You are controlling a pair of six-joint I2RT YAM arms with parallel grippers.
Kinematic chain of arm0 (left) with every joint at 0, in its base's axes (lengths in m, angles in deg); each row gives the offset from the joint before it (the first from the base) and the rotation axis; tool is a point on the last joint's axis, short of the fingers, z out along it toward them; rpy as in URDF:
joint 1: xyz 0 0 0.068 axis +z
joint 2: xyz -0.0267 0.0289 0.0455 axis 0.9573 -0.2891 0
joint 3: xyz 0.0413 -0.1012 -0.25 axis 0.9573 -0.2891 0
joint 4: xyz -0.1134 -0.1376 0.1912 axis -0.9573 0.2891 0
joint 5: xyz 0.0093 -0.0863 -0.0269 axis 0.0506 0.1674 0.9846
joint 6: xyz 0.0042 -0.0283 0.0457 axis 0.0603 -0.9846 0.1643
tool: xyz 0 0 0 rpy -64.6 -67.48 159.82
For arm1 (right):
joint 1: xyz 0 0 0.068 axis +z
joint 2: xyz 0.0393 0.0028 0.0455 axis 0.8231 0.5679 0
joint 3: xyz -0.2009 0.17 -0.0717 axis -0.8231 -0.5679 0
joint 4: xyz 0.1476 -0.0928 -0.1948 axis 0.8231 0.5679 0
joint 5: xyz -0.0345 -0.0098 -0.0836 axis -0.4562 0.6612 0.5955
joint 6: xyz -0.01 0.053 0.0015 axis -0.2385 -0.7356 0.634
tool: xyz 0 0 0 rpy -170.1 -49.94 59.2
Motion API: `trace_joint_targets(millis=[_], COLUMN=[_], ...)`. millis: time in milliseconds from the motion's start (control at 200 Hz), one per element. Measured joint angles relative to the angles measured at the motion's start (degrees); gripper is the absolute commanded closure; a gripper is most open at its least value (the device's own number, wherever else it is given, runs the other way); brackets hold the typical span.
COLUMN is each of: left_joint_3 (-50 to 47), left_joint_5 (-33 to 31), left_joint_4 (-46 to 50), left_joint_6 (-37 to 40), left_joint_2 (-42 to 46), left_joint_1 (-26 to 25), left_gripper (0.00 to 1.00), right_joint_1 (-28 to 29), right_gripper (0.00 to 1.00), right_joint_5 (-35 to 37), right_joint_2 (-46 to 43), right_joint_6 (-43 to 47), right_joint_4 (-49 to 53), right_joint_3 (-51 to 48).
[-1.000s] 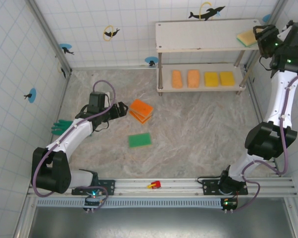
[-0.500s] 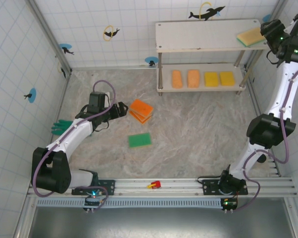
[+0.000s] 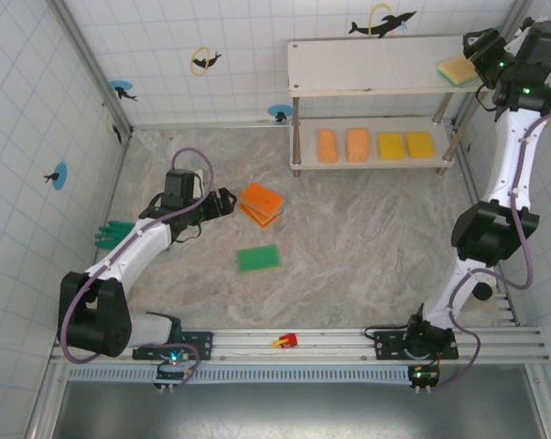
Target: Place and organize the cleaning sponges onto the shelf
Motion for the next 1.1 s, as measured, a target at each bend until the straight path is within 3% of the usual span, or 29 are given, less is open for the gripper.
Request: trace_joint_targets(millis=[240,881,1096], left_joint_3=[0.0,0.0,0.0], left_joint_5=[-0.1,-0.2,-0.2], left_joint_4=[0.0,0.0,0.0], left_joint_6=[0.0,0.0,0.0], left_joint_2=[0.0,0.0,0.0], left_joint_1=[0.0,0.0,0.0], left_gripper=[0.03,0.03,0.03], right_joint_1=[0.5,0.8,1.9], right_gripper=[0.24,0.24,0.24], right_joint_5=[0.0,3.1,4.0], right_joint_2=[4.8,2.8,-6.6], right_joint_6=[-0.3,9.6,13.4], right_joint_4=[1.1,14.7,18.0], right_joint_3=[6.0,7.6,-3.6])
